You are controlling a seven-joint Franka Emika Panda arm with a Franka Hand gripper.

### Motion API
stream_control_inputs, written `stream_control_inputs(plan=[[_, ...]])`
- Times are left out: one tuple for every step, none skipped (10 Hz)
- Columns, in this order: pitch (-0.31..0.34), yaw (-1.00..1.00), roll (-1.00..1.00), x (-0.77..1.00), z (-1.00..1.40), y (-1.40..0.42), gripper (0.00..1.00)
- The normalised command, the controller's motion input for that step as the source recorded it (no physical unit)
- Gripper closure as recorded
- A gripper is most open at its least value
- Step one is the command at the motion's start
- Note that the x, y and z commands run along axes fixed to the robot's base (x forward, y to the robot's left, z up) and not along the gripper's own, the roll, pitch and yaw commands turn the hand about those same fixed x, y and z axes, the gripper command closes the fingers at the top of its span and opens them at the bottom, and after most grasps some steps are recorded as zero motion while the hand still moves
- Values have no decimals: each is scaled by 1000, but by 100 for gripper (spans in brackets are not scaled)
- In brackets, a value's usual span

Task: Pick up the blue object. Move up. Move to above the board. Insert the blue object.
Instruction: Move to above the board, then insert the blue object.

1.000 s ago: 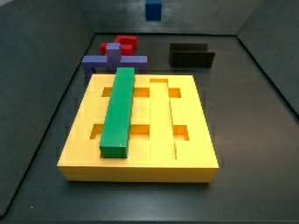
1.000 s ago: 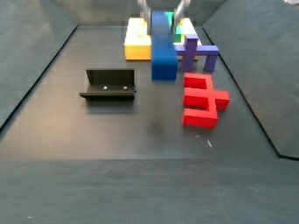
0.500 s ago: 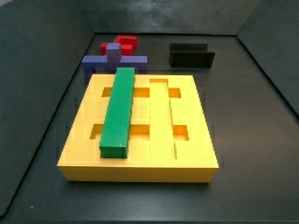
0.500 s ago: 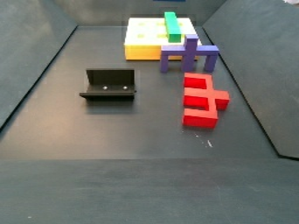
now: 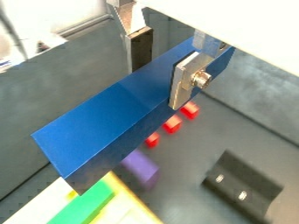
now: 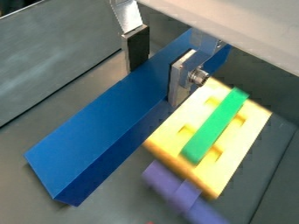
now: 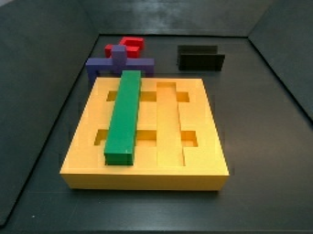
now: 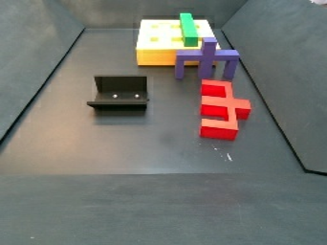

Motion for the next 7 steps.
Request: stream_control_inputs(plan=[[73,14,-8,-63,205,-1400,100],[89,8,13,-41,219,-1400,100],[115,13,12,8,159,-971,100],[131,1,6,41,113,-698,100],[141,7,5,64,61,-334,100],[126,10,12,40,56,-201,100],[0,0,0,11,-37,0,100]])
